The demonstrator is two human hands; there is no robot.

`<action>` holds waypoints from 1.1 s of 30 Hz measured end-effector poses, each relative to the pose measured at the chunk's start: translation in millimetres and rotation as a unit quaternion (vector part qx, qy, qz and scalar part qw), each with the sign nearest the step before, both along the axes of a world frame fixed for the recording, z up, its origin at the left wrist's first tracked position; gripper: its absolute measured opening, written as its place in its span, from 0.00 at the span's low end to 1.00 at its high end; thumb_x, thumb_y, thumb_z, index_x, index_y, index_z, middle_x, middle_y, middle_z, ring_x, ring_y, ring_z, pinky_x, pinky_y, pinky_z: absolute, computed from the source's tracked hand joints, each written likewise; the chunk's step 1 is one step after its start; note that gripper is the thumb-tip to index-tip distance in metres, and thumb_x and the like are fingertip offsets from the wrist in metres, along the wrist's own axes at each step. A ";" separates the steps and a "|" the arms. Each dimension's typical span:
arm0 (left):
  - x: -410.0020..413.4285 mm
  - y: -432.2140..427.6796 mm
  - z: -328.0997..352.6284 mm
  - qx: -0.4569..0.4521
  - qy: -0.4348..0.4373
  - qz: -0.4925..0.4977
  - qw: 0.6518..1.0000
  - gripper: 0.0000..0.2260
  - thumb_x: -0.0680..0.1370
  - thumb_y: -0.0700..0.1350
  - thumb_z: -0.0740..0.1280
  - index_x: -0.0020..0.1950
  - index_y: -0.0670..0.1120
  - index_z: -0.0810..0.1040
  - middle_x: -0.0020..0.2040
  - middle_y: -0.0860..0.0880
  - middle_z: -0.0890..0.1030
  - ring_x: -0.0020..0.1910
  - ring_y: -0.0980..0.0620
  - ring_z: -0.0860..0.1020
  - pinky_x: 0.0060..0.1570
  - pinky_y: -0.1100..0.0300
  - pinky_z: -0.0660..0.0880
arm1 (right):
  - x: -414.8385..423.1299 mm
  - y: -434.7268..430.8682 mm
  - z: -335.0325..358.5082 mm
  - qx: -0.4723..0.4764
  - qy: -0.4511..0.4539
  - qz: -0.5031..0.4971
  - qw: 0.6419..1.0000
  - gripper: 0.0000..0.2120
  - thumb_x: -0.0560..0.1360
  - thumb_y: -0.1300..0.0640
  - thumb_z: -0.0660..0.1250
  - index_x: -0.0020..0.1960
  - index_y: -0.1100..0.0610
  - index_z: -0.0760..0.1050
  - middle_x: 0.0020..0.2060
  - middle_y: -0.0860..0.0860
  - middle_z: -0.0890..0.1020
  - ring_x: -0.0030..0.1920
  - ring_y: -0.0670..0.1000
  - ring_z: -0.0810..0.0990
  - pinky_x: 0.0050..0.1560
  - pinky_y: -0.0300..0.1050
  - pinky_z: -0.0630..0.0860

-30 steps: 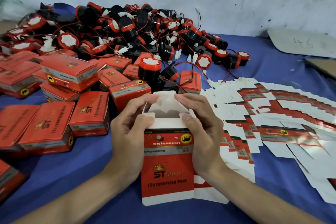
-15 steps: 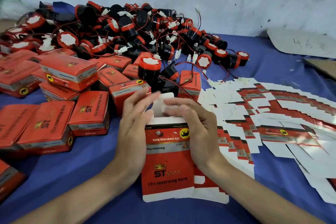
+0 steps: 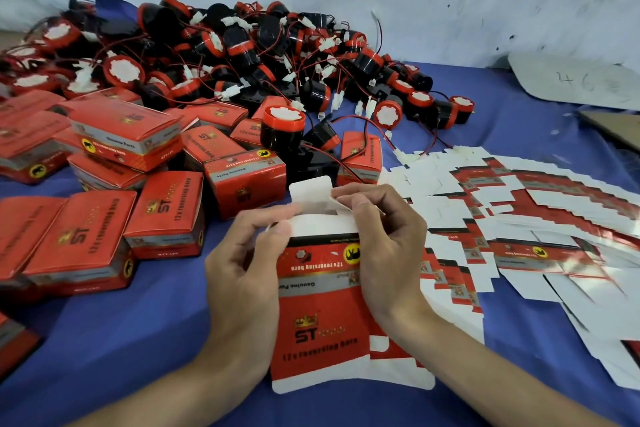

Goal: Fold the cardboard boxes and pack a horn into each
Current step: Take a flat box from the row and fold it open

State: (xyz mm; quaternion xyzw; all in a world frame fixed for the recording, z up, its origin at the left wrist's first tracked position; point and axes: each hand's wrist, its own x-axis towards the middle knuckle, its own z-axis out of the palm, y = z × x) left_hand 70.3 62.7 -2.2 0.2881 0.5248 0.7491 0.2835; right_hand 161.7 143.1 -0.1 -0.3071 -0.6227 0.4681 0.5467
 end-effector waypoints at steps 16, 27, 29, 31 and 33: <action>-11.1 12.0 3.7 0.006 0.055 0.018 0.998 0.16 0.74 0.31 0.63 0.33 0.50 0.76 0.31 0.55 0.78 0.31 0.59 0.77 0.30 0.65 0.75 | 7.5 1.4 -2.3 0.062 -0.049 0.214 0.974 0.17 0.72 0.51 0.61 0.49 0.64 0.78 0.48 0.54 0.82 0.49 0.55 0.82 0.47 0.51 0.80; -14.2 5.0 10.7 0.126 0.133 -0.103 0.978 0.13 0.77 0.44 0.55 0.54 0.53 0.77 0.48 0.54 0.83 0.46 0.57 0.81 0.44 0.65 0.77 | 6.1 -0.6 3.9 0.154 0.020 0.089 0.984 0.09 0.75 0.52 0.60 0.43 0.57 0.74 0.39 0.47 0.77 0.41 0.42 0.77 0.41 0.36 0.74; -6.4 -1.3 6.8 0.170 0.120 -0.095 0.974 0.13 0.75 0.47 0.57 0.58 0.49 0.72 0.53 0.55 0.82 0.51 0.56 0.81 0.46 0.63 0.78 | 6.2 -2.1 1.8 0.116 0.046 0.085 0.989 0.11 0.75 0.47 0.63 0.43 0.55 0.73 0.39 0.49 0.78 0.40 0.45 0.78 0.40 0.42 0.76; -3.8 -1.9 5.3 0.168 0.124 -0.079 0.975 0.11 0.74 0.47 0.58 0.54 0.54 0.76 0.52 0.58 0.83 0.50 0.59 0.81 0.44 0.65 0.78 | 6.2 -3.1 -0.2 0.108 0.049 0.076 0.990 0.19 0.74 0.40 0.63 0.42 0.56 0.73 0.39 0.52 0.77 0.39 0.50 0.79 0.39 0.45 0.77; -5.0 -1.3 5.1 0.152 0.129 -0.075 0.977 0.09 0.74 0.47 0.59 0.49 0.52 0.78 0.49 0.59 0.83 0.48 0.60 0.81 0.42 0.68 0.78 | 5.9 -2.9 -0.7 0.117 0.041 0.069 0.990 0.22 0.75 0.38 0.61 0.41 0.59 0.72 0.38 0.53 0.77 0.38 0.50 0.78 0.39 0.43 0.76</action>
